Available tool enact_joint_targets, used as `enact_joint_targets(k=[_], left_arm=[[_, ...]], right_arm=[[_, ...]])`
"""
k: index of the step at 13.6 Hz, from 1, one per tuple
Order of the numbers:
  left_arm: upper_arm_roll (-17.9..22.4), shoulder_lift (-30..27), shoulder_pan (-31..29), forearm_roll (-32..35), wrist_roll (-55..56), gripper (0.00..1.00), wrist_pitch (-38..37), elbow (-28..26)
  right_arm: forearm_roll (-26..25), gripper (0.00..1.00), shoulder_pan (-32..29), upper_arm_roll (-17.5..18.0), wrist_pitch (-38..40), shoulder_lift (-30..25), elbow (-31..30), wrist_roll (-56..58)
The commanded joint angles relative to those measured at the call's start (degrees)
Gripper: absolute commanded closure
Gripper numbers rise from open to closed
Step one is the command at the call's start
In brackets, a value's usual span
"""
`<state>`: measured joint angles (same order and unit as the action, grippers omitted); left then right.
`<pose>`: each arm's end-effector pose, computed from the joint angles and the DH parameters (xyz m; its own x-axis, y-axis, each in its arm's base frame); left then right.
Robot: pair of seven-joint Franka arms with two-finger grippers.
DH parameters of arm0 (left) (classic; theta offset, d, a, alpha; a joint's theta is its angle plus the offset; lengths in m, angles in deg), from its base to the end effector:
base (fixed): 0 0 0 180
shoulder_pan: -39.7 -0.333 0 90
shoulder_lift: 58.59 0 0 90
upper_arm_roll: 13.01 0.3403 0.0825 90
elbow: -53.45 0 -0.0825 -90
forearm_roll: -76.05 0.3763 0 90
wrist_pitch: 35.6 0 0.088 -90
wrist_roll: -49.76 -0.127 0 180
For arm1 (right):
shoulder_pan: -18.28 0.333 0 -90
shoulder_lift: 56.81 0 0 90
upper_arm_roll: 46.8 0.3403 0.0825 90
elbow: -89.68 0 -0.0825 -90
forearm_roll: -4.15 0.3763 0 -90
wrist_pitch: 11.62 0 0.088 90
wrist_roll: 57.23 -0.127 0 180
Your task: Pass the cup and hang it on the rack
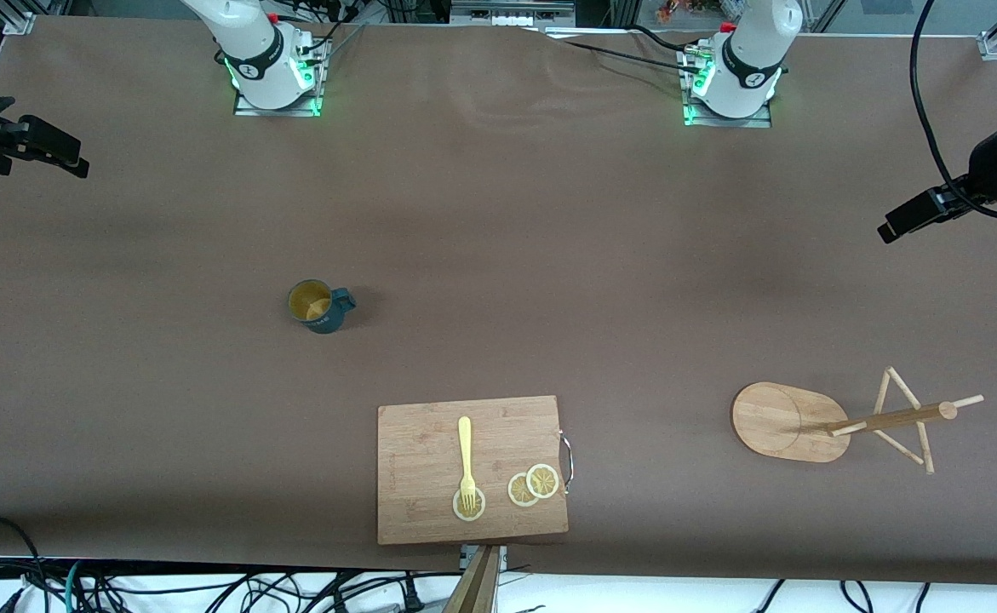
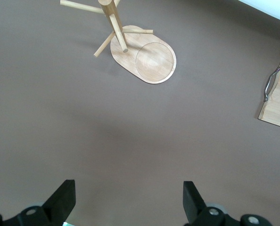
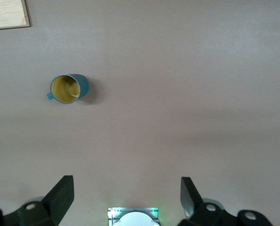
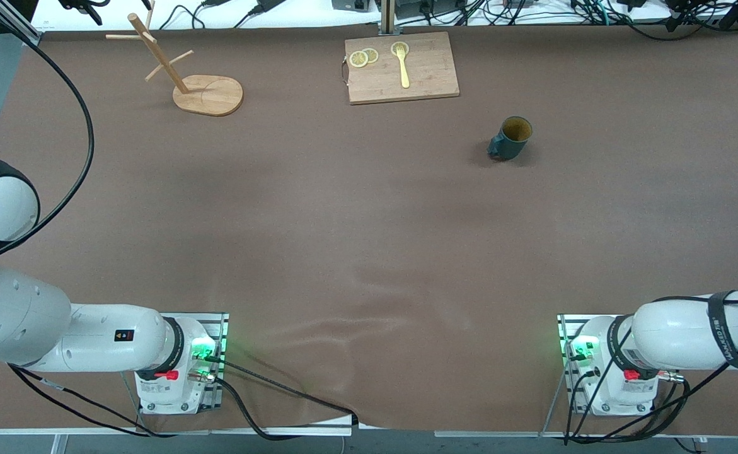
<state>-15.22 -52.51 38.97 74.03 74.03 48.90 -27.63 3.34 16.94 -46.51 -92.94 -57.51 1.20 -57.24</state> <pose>0.5715 -0.0182 0.6329 0.9215 0.3840 -0.0583 0.3855 -0.9226 0.0168 0.5242 -0.0116 0.6352 0.9934 -0.0205 -0.1125 -0.0190 -0.9997 0.0142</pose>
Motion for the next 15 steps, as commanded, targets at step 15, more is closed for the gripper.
enact_joint_targets(k=[15], left_arm=[[0.2,0.6,0.4,1.2,-0.9,0.00,0.2,1.2]], right_arm=[[0.7,0.00,-0.2,0.0,0.5,0.3,1.3,-0.6]])
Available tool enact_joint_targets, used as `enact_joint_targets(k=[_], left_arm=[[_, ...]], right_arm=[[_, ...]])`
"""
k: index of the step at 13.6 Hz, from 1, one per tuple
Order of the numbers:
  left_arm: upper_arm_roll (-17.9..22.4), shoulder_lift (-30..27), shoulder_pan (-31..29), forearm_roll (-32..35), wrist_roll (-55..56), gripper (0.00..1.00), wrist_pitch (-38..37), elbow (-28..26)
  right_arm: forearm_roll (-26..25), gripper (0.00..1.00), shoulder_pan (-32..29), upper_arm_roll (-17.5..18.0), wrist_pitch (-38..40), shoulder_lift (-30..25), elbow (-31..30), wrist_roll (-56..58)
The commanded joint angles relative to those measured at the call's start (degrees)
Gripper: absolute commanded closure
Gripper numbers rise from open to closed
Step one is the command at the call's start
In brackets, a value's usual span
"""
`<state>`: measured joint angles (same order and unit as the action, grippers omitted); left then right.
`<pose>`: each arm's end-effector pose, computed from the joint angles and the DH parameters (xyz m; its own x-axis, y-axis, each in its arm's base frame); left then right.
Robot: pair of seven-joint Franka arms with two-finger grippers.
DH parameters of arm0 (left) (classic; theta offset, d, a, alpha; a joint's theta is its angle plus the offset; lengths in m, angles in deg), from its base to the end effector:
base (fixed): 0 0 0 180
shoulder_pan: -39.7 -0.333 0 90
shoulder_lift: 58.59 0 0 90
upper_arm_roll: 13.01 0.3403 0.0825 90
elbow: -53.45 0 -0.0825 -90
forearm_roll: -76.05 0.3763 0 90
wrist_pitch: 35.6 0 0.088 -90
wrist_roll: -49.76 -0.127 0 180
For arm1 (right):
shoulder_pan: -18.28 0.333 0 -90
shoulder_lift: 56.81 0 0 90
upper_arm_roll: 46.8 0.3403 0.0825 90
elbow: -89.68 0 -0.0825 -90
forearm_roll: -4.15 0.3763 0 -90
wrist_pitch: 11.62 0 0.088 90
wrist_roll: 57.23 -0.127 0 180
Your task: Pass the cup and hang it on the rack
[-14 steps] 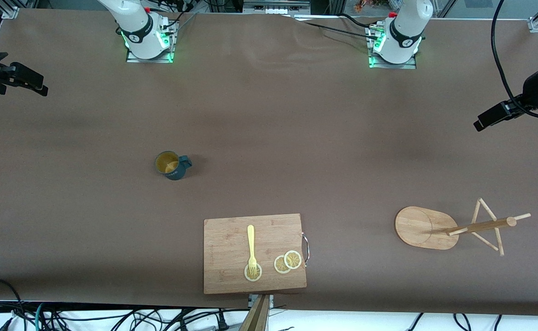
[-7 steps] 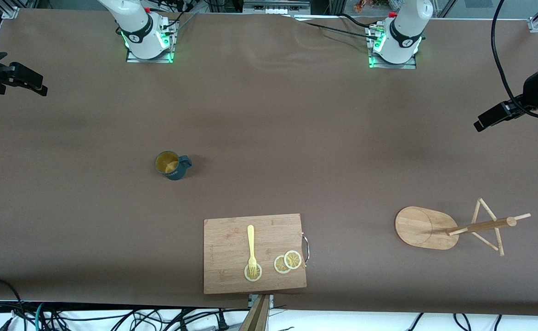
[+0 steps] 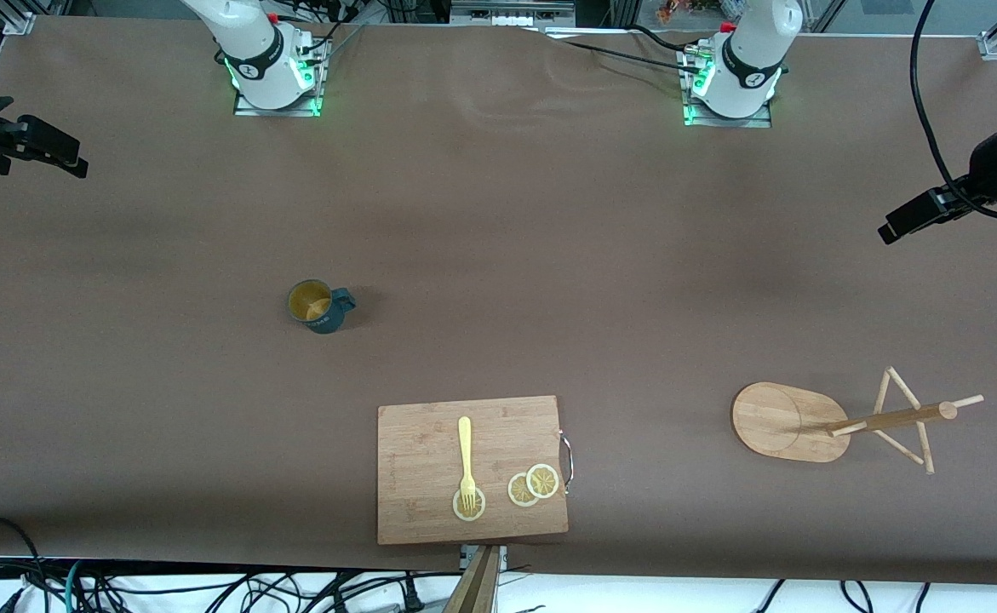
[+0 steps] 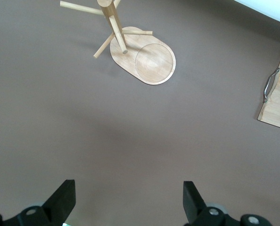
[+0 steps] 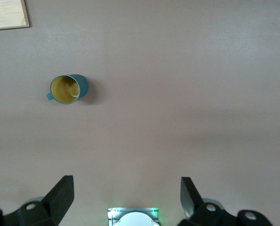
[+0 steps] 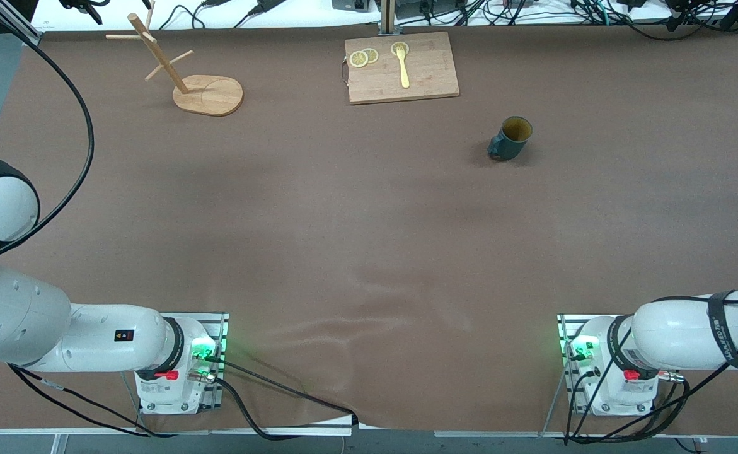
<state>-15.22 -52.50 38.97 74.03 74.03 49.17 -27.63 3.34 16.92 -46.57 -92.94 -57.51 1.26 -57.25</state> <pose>0.5722 -0.0182 0.6332 0.9217 0.3842 -0.0542 0.3856 -0.9225 0.0187 0.5242 -0.0123 0.6357 0.9935 -0.0221 -0.1114 -0.0206 -0.9997 0.0142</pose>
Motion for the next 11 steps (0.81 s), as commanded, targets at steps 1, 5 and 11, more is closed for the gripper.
enact_joint_targets(k=[1,5,11], left_arm=[[0.2,0.6,0.4,1.3,-0.9,0.00,0.0,1.2],[0.0,0.5,0.5,3.3,-3.9,0.00,-0.1,0.9],[-0.4,-4.9,-0.3,2.9,-11.3,0.00,3.9,-7.7]], right_arm=[[0.7,0.00,-0.2,0.0,0.4,0.3,1.2,-0.7],[0.8,0.00,-0.1,0.1,-0.1,0.7,1.2,-0.9],[0.7,0.00,-0.1,0.1,-0.1,0.9,1.4,-0.6]])
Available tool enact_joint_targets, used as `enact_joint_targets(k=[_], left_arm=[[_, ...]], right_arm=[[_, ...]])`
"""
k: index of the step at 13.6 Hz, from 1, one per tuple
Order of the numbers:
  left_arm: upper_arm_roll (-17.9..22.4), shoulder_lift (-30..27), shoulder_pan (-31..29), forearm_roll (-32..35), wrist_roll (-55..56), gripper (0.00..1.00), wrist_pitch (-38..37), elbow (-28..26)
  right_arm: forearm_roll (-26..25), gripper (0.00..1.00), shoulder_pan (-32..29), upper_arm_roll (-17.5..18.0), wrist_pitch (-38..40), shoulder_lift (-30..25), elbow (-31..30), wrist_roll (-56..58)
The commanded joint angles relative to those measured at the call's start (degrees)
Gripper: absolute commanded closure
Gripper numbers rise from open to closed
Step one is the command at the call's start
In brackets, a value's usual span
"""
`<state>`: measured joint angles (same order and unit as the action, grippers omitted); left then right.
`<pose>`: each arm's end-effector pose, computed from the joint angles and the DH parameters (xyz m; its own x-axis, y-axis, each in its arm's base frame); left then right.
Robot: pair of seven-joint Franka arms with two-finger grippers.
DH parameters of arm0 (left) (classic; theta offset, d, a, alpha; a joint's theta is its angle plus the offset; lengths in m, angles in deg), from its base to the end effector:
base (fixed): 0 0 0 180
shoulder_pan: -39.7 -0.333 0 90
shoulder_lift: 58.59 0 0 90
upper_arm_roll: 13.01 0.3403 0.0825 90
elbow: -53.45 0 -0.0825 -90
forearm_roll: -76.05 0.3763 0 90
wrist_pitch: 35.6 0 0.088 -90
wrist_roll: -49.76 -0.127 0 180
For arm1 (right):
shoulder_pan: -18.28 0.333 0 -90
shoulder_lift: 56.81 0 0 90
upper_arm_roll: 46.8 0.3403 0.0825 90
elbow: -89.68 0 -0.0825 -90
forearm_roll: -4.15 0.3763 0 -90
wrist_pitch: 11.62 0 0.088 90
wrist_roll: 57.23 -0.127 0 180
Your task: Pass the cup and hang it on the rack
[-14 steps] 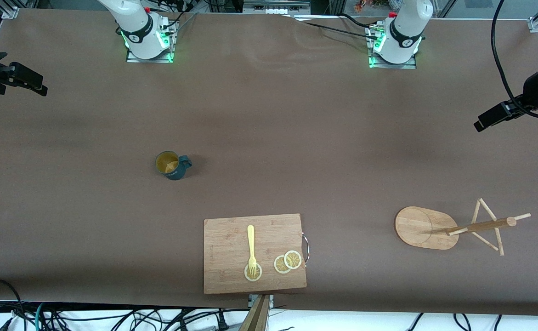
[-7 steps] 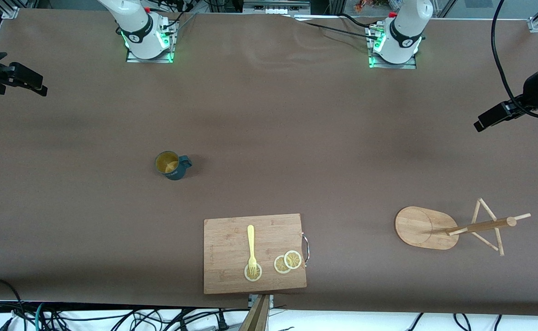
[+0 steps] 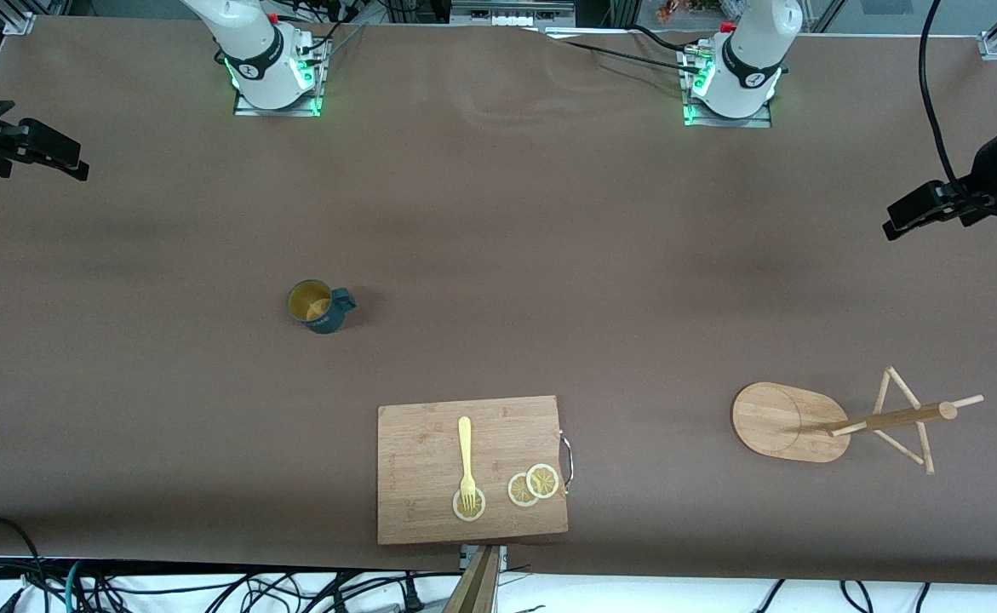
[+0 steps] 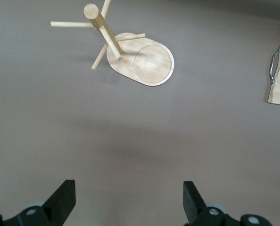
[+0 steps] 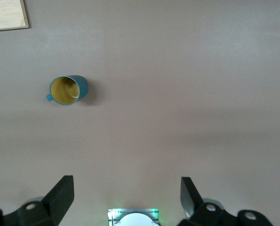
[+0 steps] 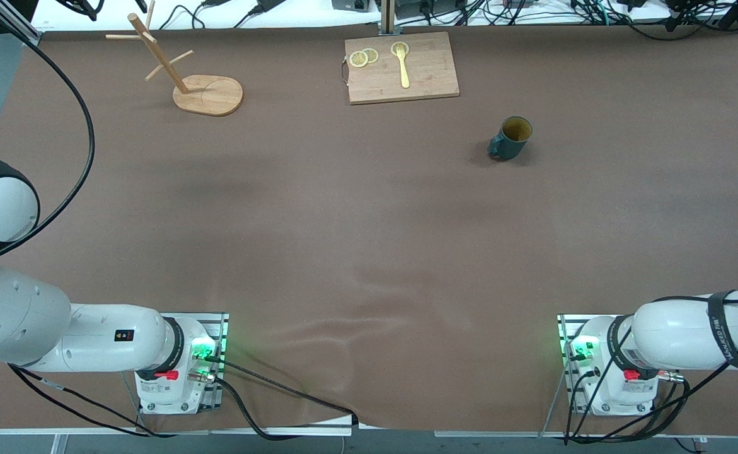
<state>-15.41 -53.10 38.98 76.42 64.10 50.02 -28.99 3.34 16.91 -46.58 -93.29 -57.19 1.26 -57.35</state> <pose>0.5704 -0.0146 0.6295 0.9748 0.2197 -0.0384 0.2194 -0.9756 -0.0123 0.5267 -0.0125 0.6332 0.9935 -0.0241 -0.1109 -0.0226 -0.9996 0.0144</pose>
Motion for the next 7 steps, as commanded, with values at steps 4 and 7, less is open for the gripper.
enact_joint_targets(k=[4,7], left_arm=[[-0.2,-9.5,-0.4,-0.4,0.3,0.00,7.6,-14.4],[-0.2,-9.0,-0.4,-0.3,1.2,0.00,7.6,-14.0]], right_arm=[[0.5,0.00,0.0,0.2,-2.6,2.7,1.4,-0.8],[0.1,0.00,0.4,0.2,-3.4,6.9,1.2,-0.2]])
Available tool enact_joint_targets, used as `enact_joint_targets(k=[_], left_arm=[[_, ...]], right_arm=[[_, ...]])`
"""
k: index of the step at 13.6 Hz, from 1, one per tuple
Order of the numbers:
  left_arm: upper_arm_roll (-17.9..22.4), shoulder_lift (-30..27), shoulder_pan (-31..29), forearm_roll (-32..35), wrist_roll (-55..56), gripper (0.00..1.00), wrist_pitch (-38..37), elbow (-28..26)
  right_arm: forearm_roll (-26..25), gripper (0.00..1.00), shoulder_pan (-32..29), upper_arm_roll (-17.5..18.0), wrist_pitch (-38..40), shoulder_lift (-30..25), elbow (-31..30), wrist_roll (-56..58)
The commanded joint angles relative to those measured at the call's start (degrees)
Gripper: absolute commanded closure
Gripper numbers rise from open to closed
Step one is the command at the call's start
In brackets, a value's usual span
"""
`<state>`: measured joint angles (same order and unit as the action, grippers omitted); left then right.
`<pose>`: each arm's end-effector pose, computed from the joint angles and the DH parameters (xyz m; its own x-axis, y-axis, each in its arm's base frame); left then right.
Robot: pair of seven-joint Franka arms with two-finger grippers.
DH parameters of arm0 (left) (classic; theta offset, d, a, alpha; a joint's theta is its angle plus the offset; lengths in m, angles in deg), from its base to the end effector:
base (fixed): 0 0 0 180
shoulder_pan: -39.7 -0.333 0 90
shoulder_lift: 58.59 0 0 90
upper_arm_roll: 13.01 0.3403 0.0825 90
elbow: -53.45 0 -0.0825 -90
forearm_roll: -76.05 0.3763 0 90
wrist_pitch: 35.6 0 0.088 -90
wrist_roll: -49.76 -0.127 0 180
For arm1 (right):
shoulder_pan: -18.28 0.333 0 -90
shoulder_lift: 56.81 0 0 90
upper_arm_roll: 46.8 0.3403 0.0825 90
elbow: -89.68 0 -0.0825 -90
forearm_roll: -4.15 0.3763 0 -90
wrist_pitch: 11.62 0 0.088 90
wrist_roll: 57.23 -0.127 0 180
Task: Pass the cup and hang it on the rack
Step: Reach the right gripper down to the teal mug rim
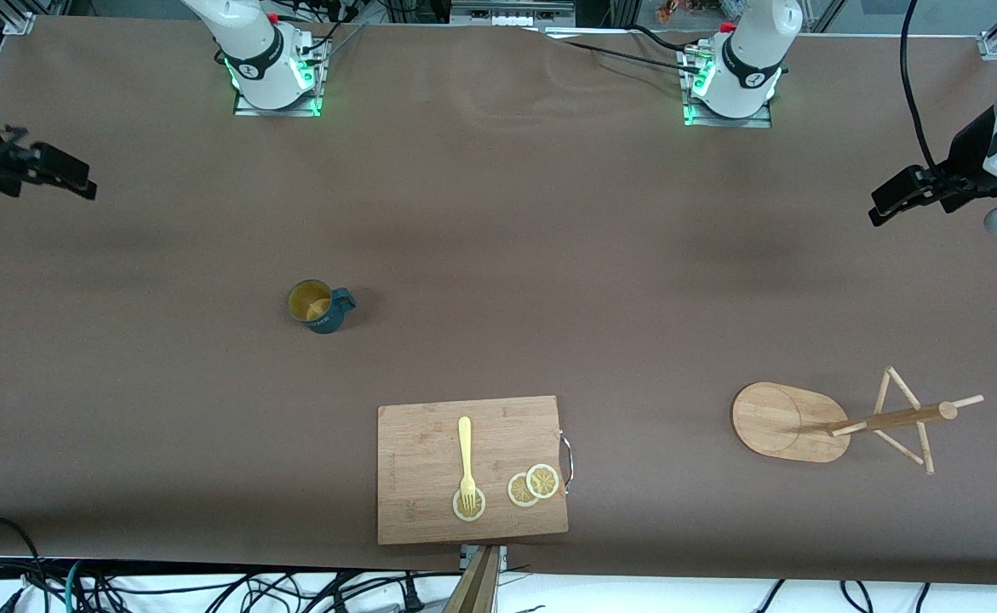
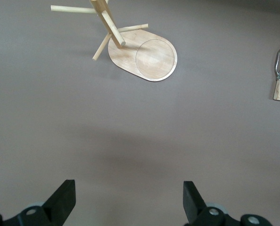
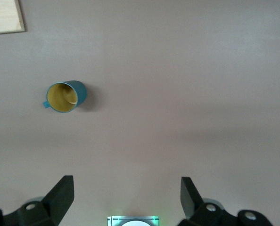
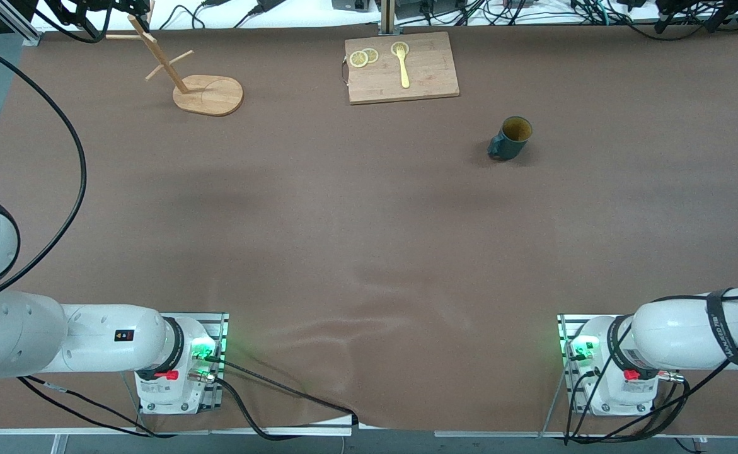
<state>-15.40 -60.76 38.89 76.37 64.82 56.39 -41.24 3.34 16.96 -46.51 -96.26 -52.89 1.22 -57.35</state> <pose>0.5358 -0.0145 0.6142 0.9725 0.2330 -0.0071 0.2329 -0.9725 -0.0093 0.5549 -0.0120 0.5960 0.9907 -0.0212 -0.1346 -0.0195 -0.9997 0.0141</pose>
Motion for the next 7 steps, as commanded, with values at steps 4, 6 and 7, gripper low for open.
enact_joint_targets(k=[4,6,7], left_arm=[[-0.2,-0.6,-0.3,-0.2,0.4,0.00,1.2,-0.8],[-0.2,-0.6,-0.3,-0.2,0.4,0.00,1.2,-0.8],[-0.2,-0.6,-0.4,-0.2,0.4,0.00,1.2,-0.8]], right_arm=[[0.1,0.00,2.0,0.2,-2.5,7.8,1.3,-0.3],[0.3,0.00,2.4,0.2,-2.9,10.8,1.5,0.2],[0.7,0.00,2.8,0.2,-3.1,11.8,1.4,-0.4]])
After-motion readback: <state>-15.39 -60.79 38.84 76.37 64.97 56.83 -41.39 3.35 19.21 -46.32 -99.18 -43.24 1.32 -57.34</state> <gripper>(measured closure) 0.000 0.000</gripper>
